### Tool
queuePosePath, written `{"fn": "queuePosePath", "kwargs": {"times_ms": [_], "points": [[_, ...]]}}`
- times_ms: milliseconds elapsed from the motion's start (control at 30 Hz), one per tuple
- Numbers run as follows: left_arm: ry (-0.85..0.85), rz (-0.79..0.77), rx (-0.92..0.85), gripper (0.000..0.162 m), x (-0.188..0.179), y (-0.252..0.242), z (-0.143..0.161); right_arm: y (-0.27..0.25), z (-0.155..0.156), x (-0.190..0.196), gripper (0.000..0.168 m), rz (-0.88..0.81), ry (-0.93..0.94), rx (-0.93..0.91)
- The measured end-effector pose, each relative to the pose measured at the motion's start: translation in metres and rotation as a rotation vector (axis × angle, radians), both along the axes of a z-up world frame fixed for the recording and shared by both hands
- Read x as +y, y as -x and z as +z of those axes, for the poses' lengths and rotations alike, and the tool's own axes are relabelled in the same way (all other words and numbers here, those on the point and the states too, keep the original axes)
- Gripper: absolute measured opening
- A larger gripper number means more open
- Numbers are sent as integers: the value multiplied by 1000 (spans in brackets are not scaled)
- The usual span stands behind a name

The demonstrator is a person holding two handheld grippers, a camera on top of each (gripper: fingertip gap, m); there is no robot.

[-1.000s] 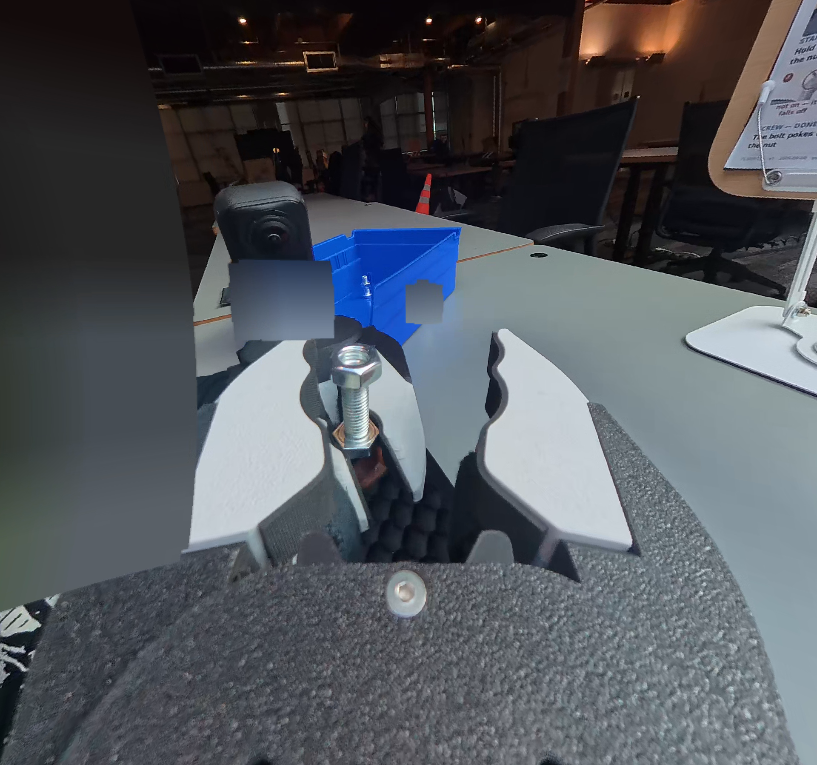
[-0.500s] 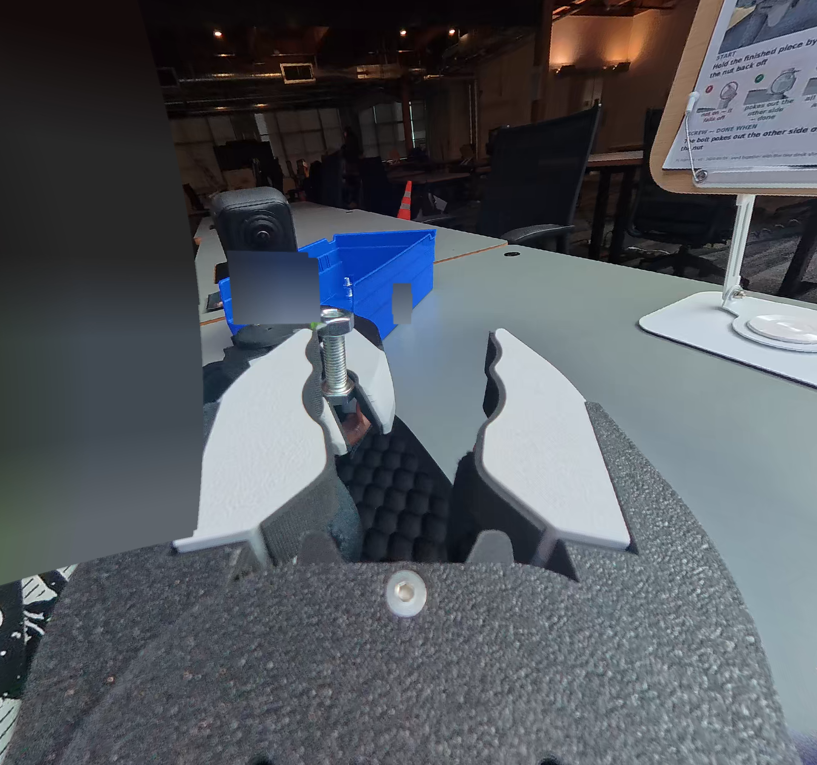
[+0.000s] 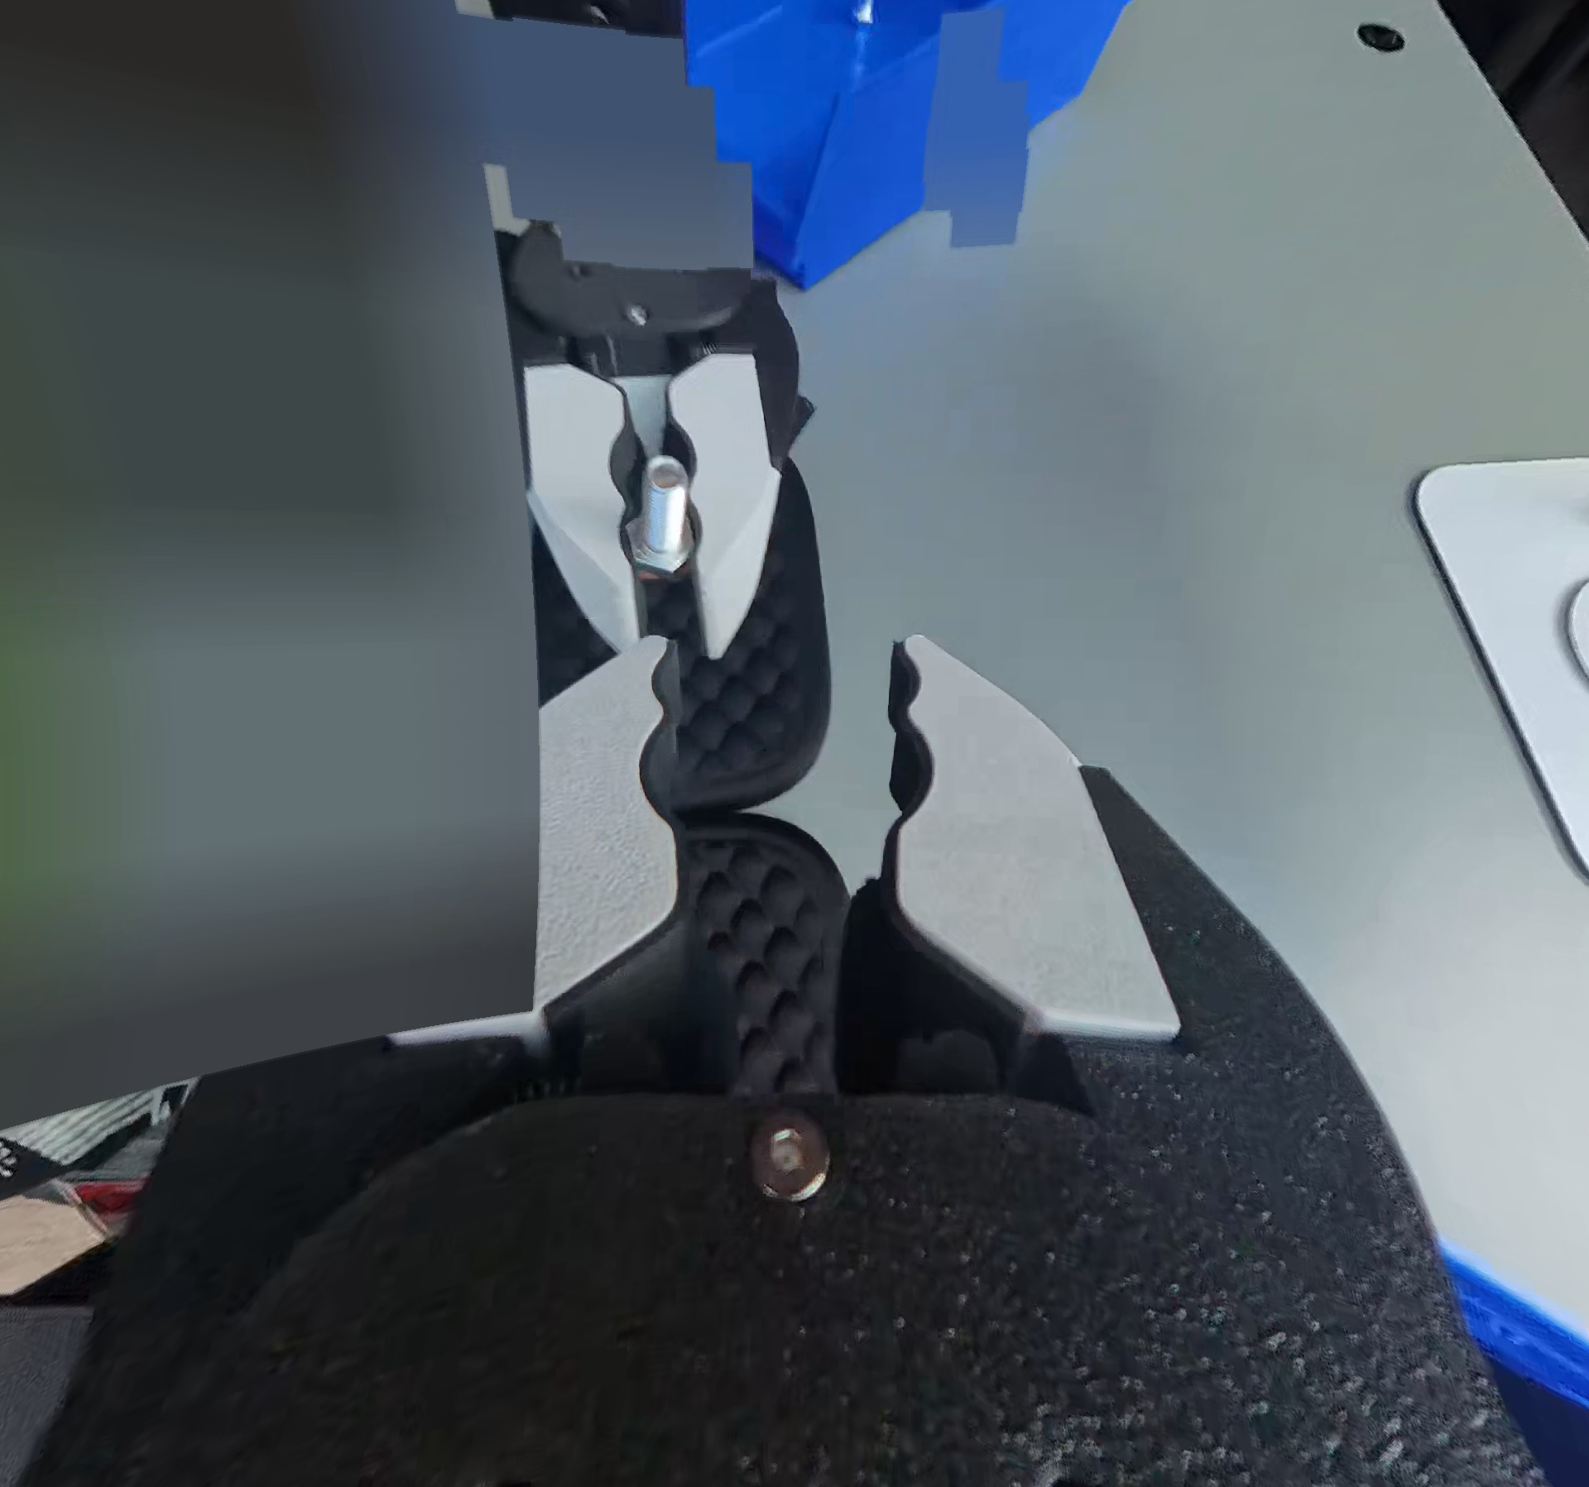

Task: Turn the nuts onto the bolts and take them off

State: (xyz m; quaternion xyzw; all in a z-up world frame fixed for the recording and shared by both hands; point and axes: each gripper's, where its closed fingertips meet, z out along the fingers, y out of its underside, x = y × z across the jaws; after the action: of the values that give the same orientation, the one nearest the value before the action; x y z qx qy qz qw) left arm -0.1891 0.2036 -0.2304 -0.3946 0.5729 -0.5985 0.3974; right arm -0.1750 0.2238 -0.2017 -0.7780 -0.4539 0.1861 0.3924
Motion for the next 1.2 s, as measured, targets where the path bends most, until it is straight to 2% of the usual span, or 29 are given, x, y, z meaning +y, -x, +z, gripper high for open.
{"fn": "queuePosePath", "kwargs": {"times_ms": [100, 233, 400, 500, 600, 800, 900, 1067, 1200], "points": [[11, 2, -14, 14, 2, 2, 3, -20, -23, 6, 42, -37, 78, -109], [10, 4, -13, 14, 3, 2, 3, -69, -63, 4, 43, -127, 184, -352], [4, 0, -12, 14, 2, 2, 2, -113, -75, -4, 42, -175, 235, -510], [0, -2, -11, 14, 1, 2, 2, -121, -73, -2, 39, -110, 203, -598], [-1, -2, -12, 14, 1, 2, 2, -118, -71, 1, 33, 28, 185, -690], [-11, 0, -13, 14, 1, 2, 2, -99, -80, -12, 12, 254, 337, -728], [-11, -1, -11, 14, 1, 2, 2, -102, -93, -20, 11, 290, 392, -775], [-16, -5, -11, 14, 0, 2, 2, -114, -113, -7, 21, 294, 318, -890], [-19, -2, -12, 14, 0, 3, 3, -120, -124, 4, 26, 360, 267, -996]]}}
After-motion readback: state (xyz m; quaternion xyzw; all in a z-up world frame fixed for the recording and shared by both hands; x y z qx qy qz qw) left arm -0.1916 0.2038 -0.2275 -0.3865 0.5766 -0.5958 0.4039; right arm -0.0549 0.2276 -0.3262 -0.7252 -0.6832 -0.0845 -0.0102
